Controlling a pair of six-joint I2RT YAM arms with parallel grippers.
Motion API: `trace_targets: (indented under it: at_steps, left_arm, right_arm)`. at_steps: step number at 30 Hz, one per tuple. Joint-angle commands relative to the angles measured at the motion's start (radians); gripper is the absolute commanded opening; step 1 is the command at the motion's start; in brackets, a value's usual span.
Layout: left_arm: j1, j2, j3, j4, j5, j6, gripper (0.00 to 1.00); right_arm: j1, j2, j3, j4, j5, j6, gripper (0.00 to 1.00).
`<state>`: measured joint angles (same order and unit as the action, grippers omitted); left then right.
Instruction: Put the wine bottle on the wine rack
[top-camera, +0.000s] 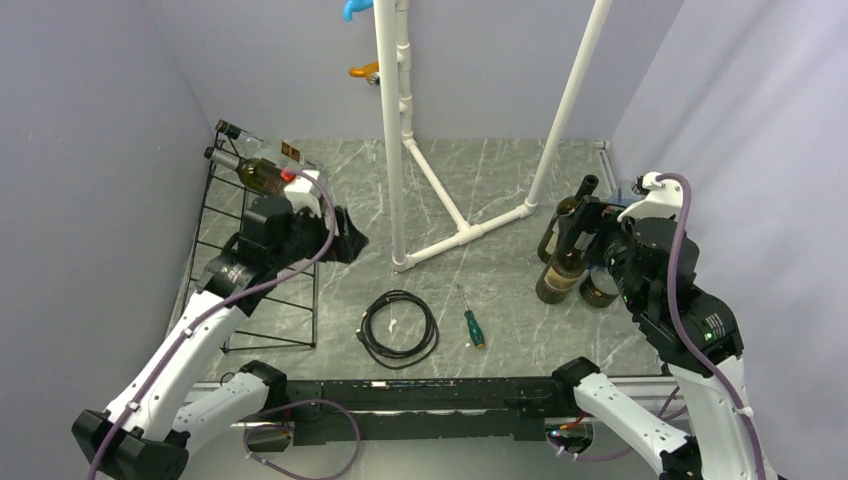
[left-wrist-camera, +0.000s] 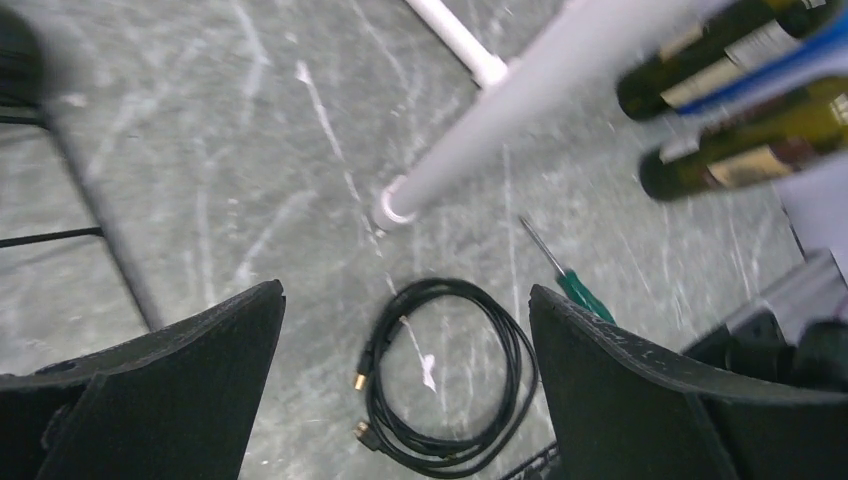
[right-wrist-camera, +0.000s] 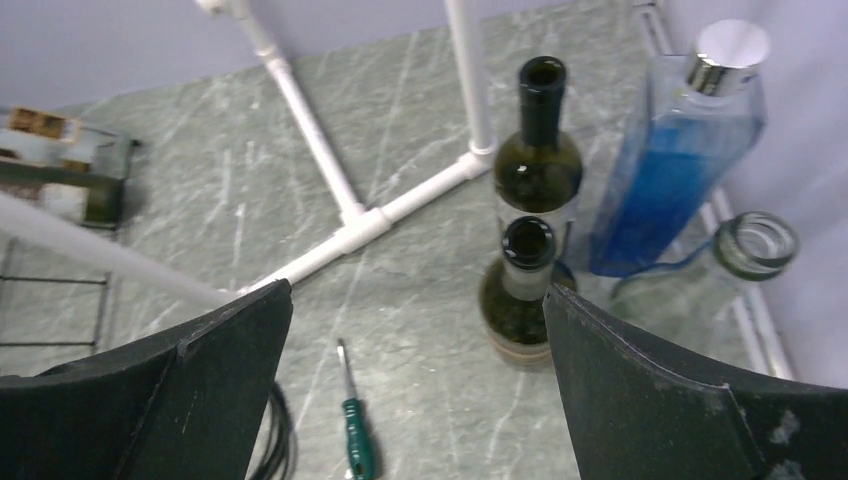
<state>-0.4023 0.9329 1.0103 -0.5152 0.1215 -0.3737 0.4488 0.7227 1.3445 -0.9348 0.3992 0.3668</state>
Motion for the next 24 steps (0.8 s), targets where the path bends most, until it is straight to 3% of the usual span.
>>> trace_targets:
  at_steps: [1,5,12,19,24]
  left_arm:
    - [-0.083,-0.067,-0.111,0.134,0.157,0.025,0.98]
    - [-0.202,-0.076,-0.158,0.206,0.183,0.014,0.99]
    - [-0.423,0.005,-0.077,0.225,0.156,0.072,0.99]
    - [-0.538,0.057,0.014,0.23,0.137,0.104,1.0]
    - [-0.545,0.055,0.022,0.28,0.196,0.066,1.0]
  right_arm:
    - [0.004,0.044,0.029,-0.036,0.201,-0.065,1.0]
    - [0.003,0.088,-0.013,-0.038,0.324,-0.074,1.0]
    - [-0.01,0.129,-0.087,0.005,0.335,-0.039,0.99]
    - [-0.217,0.152,-0.185,0.098,0.116,-0.073,0.99]
    - [-0.298,0.149,-0.247,0.157,0.003,-0.088,0.87]
